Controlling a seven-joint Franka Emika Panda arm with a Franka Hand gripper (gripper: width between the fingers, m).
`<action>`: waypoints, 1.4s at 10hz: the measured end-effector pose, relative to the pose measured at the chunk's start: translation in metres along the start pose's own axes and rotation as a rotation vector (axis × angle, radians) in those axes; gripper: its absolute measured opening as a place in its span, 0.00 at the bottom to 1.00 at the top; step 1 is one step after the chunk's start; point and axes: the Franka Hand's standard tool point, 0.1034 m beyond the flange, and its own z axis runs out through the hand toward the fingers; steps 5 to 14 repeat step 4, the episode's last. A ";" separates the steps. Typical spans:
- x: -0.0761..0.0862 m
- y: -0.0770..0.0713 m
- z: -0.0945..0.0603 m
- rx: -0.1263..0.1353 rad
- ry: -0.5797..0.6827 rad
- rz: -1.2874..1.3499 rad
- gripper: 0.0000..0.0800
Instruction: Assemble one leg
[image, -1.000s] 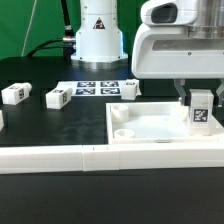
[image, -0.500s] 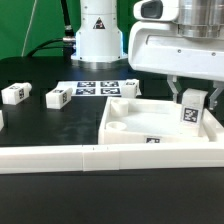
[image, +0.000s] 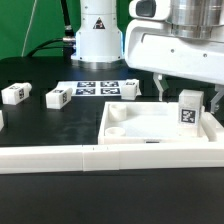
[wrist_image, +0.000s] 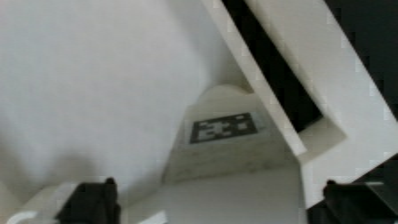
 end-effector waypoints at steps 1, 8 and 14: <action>0.000 0.000 0.000 0.000 0.000 0.000 0.80; 0.000 0.000 0.000 -0.001 0.000 0.000 0.81; 0.000 0.000 0.000 -0.001 0.000 0.000 0.81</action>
Offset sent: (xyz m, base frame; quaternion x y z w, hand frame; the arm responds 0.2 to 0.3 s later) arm 0.0000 0.0000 0.0000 0.0000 0.0000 0.0000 1.0000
